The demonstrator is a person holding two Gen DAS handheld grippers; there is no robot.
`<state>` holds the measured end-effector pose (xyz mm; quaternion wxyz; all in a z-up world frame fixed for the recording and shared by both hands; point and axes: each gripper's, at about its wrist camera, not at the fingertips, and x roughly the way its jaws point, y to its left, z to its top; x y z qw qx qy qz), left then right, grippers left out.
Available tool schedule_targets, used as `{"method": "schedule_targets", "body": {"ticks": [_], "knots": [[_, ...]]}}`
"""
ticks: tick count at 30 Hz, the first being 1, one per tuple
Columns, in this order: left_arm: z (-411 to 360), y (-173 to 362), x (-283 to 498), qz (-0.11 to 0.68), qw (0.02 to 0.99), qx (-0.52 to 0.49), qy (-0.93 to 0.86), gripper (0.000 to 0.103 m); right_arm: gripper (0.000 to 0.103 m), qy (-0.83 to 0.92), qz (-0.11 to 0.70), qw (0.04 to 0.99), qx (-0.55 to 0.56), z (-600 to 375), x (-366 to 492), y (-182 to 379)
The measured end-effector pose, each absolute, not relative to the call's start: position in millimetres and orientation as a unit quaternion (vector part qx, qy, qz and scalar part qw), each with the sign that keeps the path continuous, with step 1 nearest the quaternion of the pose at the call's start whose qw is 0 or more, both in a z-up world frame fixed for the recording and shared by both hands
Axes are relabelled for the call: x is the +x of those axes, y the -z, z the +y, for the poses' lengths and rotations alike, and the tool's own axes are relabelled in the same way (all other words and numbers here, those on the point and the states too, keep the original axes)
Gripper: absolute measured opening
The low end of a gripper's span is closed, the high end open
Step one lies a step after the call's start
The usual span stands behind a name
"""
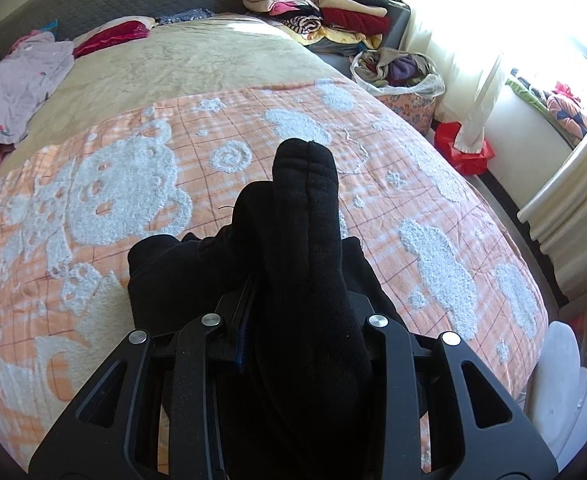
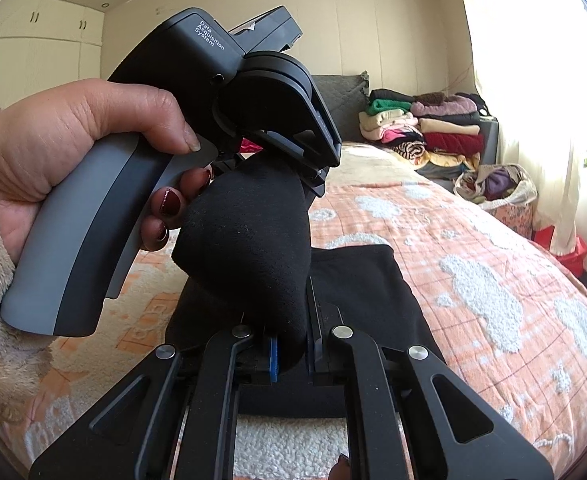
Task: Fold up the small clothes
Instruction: 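Fold the held side over onto the rest of the sweatshirt with both tools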
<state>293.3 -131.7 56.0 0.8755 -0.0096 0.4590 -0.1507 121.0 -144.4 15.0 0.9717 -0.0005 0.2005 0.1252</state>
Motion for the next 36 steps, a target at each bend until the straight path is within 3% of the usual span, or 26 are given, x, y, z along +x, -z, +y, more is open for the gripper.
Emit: {"method": "schedule_targets", "body": {"ticks": [26,36], "knots": [[-173.8,-21.2,309.7,0.501,0.853,0.0,0.146,0.026,0.008,-0.11,0.248,0.96,0.064,-165.5,125.2,-0.8],[-187.7,-6.0,315.0,0.514,0.845,0.012,0.144,0.029,0.014,-0.116,0.278,0.945,0.129,-193.3,139.5,7.3]]}}
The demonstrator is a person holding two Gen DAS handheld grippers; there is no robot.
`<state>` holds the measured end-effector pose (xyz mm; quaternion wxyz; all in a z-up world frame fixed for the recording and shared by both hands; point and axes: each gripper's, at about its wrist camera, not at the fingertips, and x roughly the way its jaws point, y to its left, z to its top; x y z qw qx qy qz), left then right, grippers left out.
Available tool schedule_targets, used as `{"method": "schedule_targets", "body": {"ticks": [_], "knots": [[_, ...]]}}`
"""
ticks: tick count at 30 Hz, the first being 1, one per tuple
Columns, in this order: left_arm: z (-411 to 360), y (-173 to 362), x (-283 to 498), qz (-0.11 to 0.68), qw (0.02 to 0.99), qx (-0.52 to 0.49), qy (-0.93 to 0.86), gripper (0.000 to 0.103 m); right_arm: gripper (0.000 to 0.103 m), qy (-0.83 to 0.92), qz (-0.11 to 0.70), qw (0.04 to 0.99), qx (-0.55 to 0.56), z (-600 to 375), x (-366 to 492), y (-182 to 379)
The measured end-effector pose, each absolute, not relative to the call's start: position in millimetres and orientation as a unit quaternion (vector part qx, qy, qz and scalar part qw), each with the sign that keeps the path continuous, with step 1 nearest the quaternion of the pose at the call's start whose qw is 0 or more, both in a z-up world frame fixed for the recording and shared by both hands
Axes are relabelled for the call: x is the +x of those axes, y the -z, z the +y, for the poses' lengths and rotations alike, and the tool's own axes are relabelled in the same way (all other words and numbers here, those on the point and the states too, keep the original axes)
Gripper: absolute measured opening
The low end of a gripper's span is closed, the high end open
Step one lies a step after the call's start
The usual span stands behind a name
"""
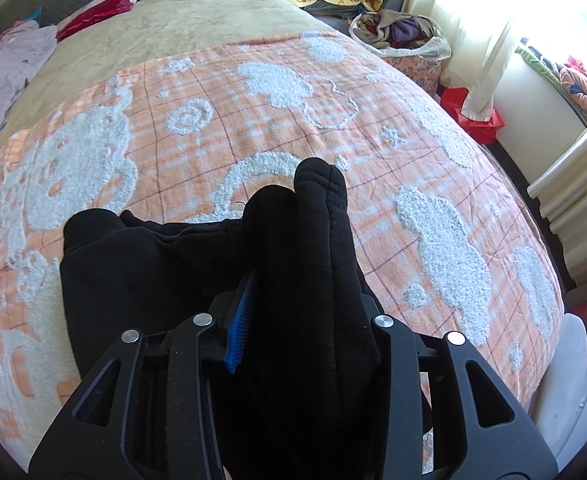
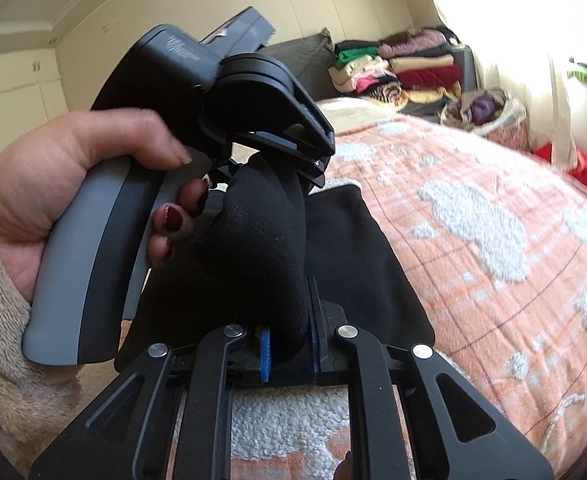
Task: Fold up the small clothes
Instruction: 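Fold the held side over onto the rest of the sweatshirt with both tools, then open the right tool while the left tool presses the fold down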
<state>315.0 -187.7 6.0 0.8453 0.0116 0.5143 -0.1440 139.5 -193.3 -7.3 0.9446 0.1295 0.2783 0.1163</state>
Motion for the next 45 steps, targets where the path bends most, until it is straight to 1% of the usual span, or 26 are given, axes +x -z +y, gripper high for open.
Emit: {"method": "schedule_targets", "body": {"ticks": [5,7,9,12,13,14,15,16,21,23,26,27,28,31,33,37,41,42,43,44,45], "knots": [[-195.3,1.0,316.0,0.519,0.843,0.015,0.142,0.032,0.022,-0.12,0.293,0.935,0.159,-205.4,144.8,11.8],[-198.0,3.9,315.9,0.52,0.842,0.02,0.142,0.034,0.029,-0.117,0.303,0.931,0.169,-209.9,147.5,14.8],[-199.8,5.1,315.8,0.52,0.842,0.025,0.143,0.035,0.031,-0.119,0.311,0.925,0.184,-214.5,150.1,18.4],[-200.0,5.4,315.6,0.519,0.842,0.023,0.146,0.04,0.032,-0.12,0.317,0.92,0.198,-216.9,155.0,19.5],[-199.4,5.4,315.8,0.519,0.842,0.019,0.149,0.044,0.032,-0.12,0.318,0.919,0.198,-217.3,154.8,20.1],[-199.0,5.1,315.9,0.518,0.842,0.016,0.152,0.053,0.033,-0.12,0.321,0.919,0.197,-216.4,154.6,20.7],[-198.3,4.0,315.3,0.516,0.842,0.009,0.157,0.059,0.034,-0.12,0.324,0.918,0.196,-216.4,155.0,21.2],[-196.2,1.2,314.4,0.512,0.844,-0.002,0.162,0.07,0.034,-0.117,0.329,0.916,0.196,-217.2,156.1,22.5],[-188.2,-17.3,305.9,0.487,0.855,-0.027,0.177,0.072,0.034,-0.126,0.343,0.904,0.223,-228.8,161.3,29.2],[-177.7,-30.2,298.0,0.465,0.866,-0.036,0.181,0.075,0.037,-0.133,0.348,0.899,0.232,-233.7,161.9,28.4],[-150.9,-43.3,286.5,0.438,0.884,-0.037,0.159,0.077,0.051,-0.15,0.35,0.89,0.249,-241.5,158.8,24.7],[-136.8,-43.9,281.7,0.433,0.888,-0.044,0.147,0.077,0.059,-0.156,0.349,0.888,0.256,-245.3,158.2,22.9],[-126.3,-42.3,279.5,0.433,0.889,-0.048,0.139,0.077,0.063,-0.162,0.348,0.884,0.266,-249.5,158.7,20.4],[-99.0,-30.7,264.7,0.437,0.891,-0.049,0.112,0.077,0.068,-0.167,0.343,0.881,0.279,-257.9,162.6,15.3],[-83.9,-22.6,252.8,0.44,0.89,-0.059,0.106,0.077,0.069,-0.174,0.342,0.877,0.29,-262.3,168.9,12.8],[-64.7,-2.1,233.3,0.451,0.884,-0.073,0.096,0.077,0.069,-0.183,0.352,0.864,0.309,-265.0,182.5,13.6],[-66.4,13.8,221.4,0.466,0.875,-0.075,0.108,0.077,0.07,-0.19,0.371,0.85,0.322,-266.6,206.6,18.8],[-69.3,14.9,219.2,0.465,0.875,-0.071,0.113,0.077,0.067,-0.19,0.375,0.848,0.323,-267.5,213.1,20.3],[-73.3,15.9,217.4,0.463,0.877,-0.065,0.114,0.077,0.043,-0.185,0.379,0.85,0.316,-267.5,217.8,20.8],[-74.7,16.1,215.9,0.462,0.877,-0.064,0.114,0.077,0.027,-0.191,0.381,0.854,0.299,-263.9,219.6,18.8],[-76.0,15.2,215.1,0.462,0.876,-0.065,0.119,0.077,0.02,-0.196,0.377,0.858,0.289,-263.1,217.5,16.0]]}}
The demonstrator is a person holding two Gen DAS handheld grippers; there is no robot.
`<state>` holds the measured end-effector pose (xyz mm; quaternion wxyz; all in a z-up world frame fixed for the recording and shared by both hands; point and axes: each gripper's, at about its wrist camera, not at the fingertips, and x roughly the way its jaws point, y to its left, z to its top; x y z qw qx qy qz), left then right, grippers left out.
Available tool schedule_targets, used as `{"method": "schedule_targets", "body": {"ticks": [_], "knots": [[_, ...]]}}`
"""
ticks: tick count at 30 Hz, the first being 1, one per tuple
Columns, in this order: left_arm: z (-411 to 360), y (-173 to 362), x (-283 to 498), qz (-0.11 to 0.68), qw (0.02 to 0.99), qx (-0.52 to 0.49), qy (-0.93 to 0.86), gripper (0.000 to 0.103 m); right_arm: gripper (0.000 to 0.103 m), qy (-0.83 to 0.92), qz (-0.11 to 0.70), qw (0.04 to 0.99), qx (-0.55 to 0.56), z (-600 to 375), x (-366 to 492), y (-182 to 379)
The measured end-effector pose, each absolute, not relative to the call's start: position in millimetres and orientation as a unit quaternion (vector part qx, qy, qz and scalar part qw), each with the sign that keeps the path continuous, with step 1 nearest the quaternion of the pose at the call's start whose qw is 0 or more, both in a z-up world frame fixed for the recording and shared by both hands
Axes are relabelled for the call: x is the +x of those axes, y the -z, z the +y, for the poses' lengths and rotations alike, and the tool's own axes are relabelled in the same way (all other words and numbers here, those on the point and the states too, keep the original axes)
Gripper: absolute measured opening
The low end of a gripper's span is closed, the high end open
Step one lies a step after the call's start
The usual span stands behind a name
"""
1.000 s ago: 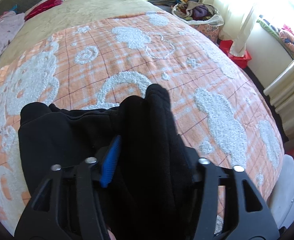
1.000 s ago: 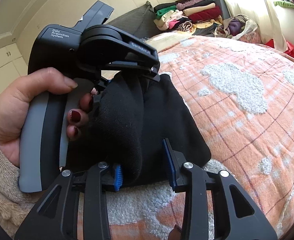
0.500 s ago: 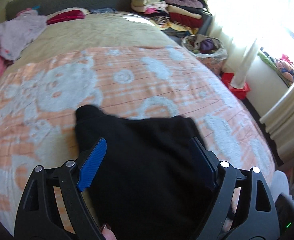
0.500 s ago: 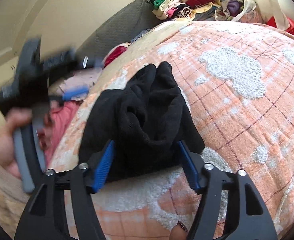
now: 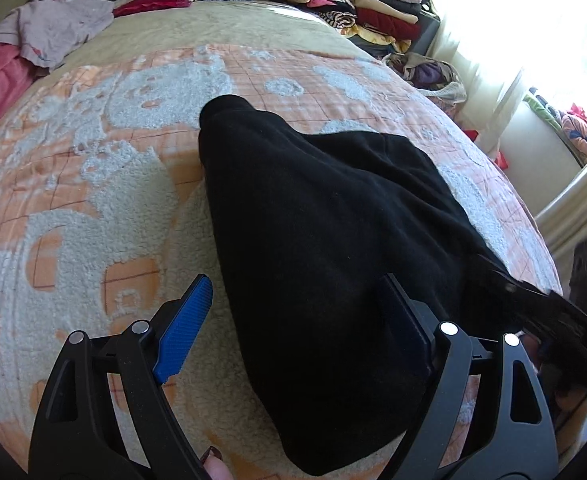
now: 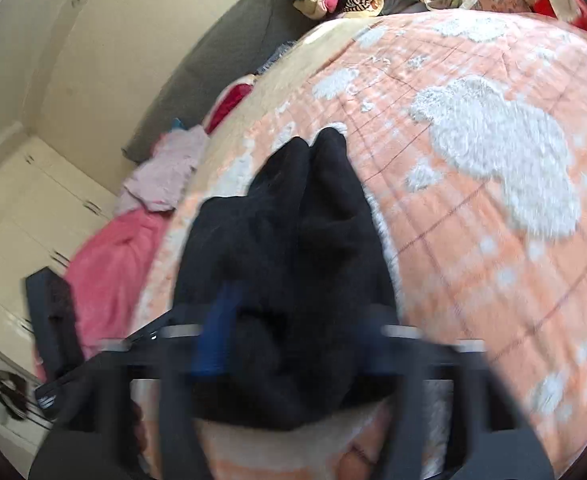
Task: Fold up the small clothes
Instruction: 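Open the right tool while the left tool presses the fold down, then open the left tool and withdraw both tools from the bundle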
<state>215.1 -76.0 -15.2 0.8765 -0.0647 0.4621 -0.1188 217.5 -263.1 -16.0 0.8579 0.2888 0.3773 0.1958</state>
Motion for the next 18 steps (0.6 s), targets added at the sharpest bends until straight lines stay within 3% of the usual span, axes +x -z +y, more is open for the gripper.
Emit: {"method": "schedule_targets", "body": {"ticks": [4,8,10,12,13,18], "knots": [[-78.6,10.4,209.1,0.453,0.881,-0.055,0.123,0.077,0.02,-0.199,0.347,0.885,0.239,-263.8,207.3,-6.5],[-79.8,19.0,210.5,0.463,0.874,-0.066,0.13,0.077,0.023,-0.137,0.385,0.893,0.191,-259.3,211.7,21.7],[-81.1,20.7,209.5,0.463,0.874,-0.065,0.128,0.077,0.035,-0.125,0.379,0.895,0.197,-262.5,207.0,26.4],[-82.0,20.1,208.2,0.463,0.874,-0.063,0.13,0.077,0.041,-0.117,0.382,0.892,0.209,-268.2,204.6,27.0],[-82.0,19.3,208.0,0.464,0.874,-0.062,0.129,0.077,0.05,-0.106,0.385,0.893,0.207,-269.9,202.9,25.8],[-81.5,17.1,205.3,0.462,0.875,-0.061,0.128,0.077,0.056,-0.087,0.377,0.906,0.17,-257.6,194.4,12.8]]}}
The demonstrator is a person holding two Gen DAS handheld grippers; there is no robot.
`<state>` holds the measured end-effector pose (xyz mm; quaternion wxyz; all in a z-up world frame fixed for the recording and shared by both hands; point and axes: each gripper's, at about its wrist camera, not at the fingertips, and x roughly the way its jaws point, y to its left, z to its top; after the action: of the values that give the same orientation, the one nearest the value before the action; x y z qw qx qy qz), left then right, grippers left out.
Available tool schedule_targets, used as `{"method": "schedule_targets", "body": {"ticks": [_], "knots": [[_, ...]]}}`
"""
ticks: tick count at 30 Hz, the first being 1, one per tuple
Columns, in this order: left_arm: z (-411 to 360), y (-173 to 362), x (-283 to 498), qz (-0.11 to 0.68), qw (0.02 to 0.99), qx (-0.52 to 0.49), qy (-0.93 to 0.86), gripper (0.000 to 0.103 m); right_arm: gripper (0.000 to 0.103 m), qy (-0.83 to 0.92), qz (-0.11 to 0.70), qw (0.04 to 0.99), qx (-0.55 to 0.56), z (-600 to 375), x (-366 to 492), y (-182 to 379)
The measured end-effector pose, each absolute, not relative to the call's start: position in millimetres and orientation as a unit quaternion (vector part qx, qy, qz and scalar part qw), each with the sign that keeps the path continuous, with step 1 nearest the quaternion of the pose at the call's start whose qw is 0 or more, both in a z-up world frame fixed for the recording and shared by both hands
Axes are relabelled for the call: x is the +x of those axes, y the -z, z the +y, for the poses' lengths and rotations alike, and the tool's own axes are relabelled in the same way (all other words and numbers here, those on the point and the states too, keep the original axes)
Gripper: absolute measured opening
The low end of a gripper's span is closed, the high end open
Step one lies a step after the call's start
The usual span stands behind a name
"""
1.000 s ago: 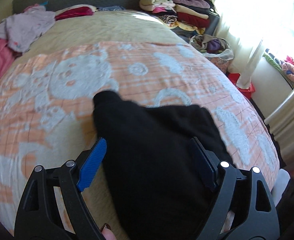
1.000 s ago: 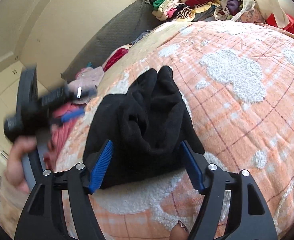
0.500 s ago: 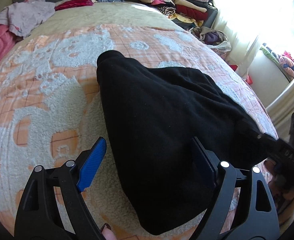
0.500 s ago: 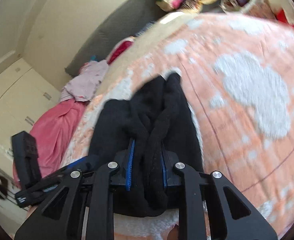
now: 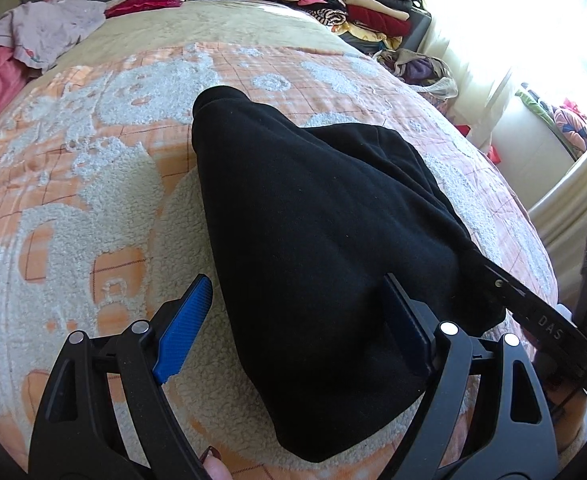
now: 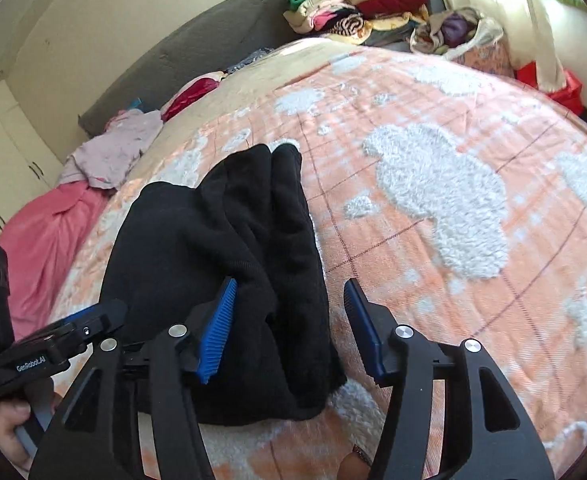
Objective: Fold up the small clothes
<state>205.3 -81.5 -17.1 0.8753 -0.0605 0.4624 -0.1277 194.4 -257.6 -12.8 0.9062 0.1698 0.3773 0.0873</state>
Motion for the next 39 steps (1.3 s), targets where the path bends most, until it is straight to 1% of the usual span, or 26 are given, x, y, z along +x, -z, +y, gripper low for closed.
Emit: {"method": "schedule_targets", "body": {"ticks": [2,3,4,5,6,9,10,11,12,13,18,24,39], "knots": [[-80.3,15.7,203.5,0.461,0.876,-0.062,0.128,0.077,0.058,-0.078,0.368,0.915,0.148,-253.7,188.0,5.1],[-79.8,14.9,202.6,0.46,0.876,-0.062,0.128,0.077,0.061,-0.076,0.365,0.917,0.142,-253.0,186.4,2.6],[-79.1,13.6,201.1,0.459,0.877,-0.063,0.128,0.077,0.067,-0.072,0.361,0.92,0.136,-252.9,183.3,-0.3],[-78.8,12.1,199.6,0.458,0.878,-0.063,0.128,0.077,0.071,-0.067,0.356,0.923,0.129,-252.9,179.5,-4.1],[-78.0,9.7,197.1,0.455,0.879,-0.063,0.128,0.077,0.076,-0.067,0.35,0.926,0.126,-253.1,176.6,-7.5],[-76.8,2.6,189.8,0.447,0.883,-0.06,0.129,0.077,0.086,-0.064,0.328,0.935,0.119,-255.7,161.4,-20.3],[-76.1,-1.0,186.5,0.443,0.885,-0.06,0.13,0.08,0.09,-0.065,0.319,0.938,0.117,-256.6,155.2,-25.0],[-75.4,-4.8,183.3,0.439,0.887,-0.059,0.13,0.088,0.091,-0.066,0.311,0.941,0.114,-257.6,149.0,-29.4],[-74.8,-7.8,180.7,0.435,0.889,-0.058,0.13,0.092,0.094,-0.067,0.304,0.944,0.113,-258.7,143.5,-33.3],[-73.9,-11.8,176.5,0.428,0.892,-0.056,0.13,0.093,0.096,-0.066,0.295,0.947,0.111,-259.2,136.1,-39.0],[-73.4,-25.9,157.3,0.41,0.901,-0.046,0.13,0.093,0.098,-0.069,0.264,0.956,0.105,-258.8,109.1,-57.5],[-67.4,-37.6,130.3,0.389,0.911,-0.042,0.126,0.093,0.098,-0.072,0.252,0.961,0.084,-250.6,84.8,-67.6],[-38.1,-25.4,76.2,0.384,0.917,-0.046,0.102,0.093,0.098,-0.068,0.272,0.959,0.047,-231.0,42.3,-45.5]]}}
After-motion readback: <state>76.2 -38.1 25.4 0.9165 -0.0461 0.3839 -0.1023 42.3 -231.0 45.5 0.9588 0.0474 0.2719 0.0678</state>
